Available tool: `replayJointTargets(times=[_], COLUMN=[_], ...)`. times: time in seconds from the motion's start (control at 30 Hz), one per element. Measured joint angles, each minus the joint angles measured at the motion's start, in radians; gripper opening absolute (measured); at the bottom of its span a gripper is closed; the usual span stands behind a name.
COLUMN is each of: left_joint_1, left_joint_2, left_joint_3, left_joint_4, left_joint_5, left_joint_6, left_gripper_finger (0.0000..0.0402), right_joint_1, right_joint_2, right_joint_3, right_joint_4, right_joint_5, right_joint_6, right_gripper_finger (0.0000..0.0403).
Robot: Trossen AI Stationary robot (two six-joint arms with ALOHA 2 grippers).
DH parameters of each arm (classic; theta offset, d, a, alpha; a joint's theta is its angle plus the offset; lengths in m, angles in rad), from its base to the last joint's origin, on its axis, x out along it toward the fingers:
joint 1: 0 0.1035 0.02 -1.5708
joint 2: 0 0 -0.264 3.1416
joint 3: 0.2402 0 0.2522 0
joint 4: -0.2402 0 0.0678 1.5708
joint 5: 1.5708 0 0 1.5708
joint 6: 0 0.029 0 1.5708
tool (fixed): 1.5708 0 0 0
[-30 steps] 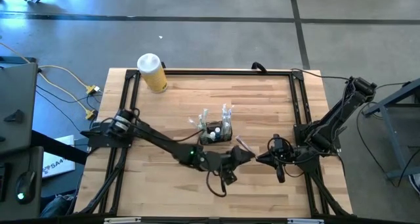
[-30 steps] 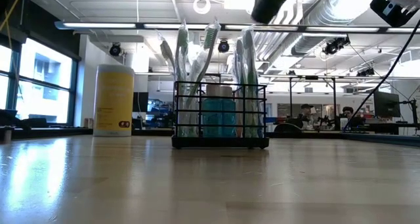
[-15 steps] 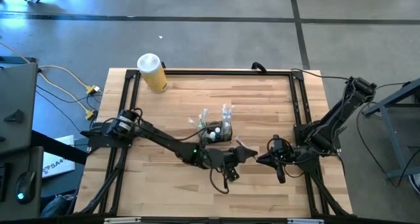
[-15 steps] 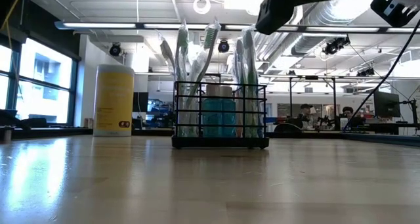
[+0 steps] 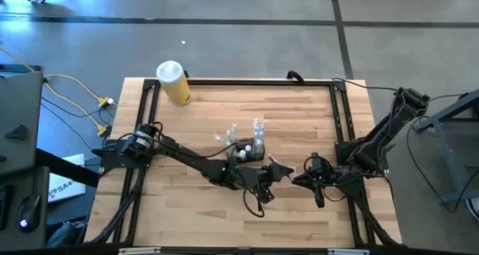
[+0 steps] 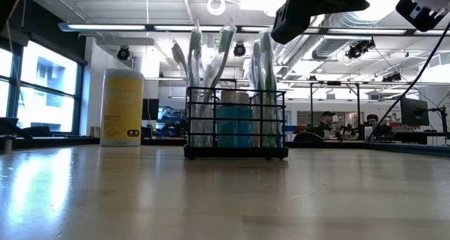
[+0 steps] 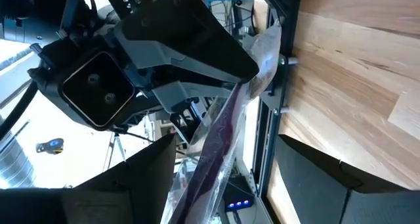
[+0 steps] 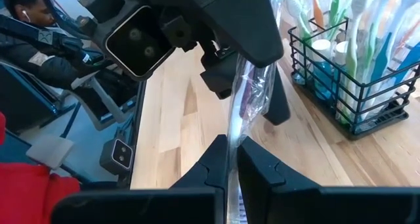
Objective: Pick & Place toothbrushing station
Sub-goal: Put the violet toothbrush into the wire organizer
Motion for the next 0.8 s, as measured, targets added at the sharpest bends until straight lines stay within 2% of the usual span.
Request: replayJointTargets(times=[0.8], left_joint_1=[0.001], left_joint_2=[0.000], left_joint_3=[0.000], left_joint_4=[-0.009], left_joint_5=[-0.006], left_joint_6=[-0.001], left_gripper_finger=[0.0255], right_joint_1=[0.001], right_joint_2=[0.000], right_joint_3=[0.000], right_joint_4=[-0.006], right_joint_5=[-0.002], right_joint_6=[0.000], right_gripper_finger=[0.0011])
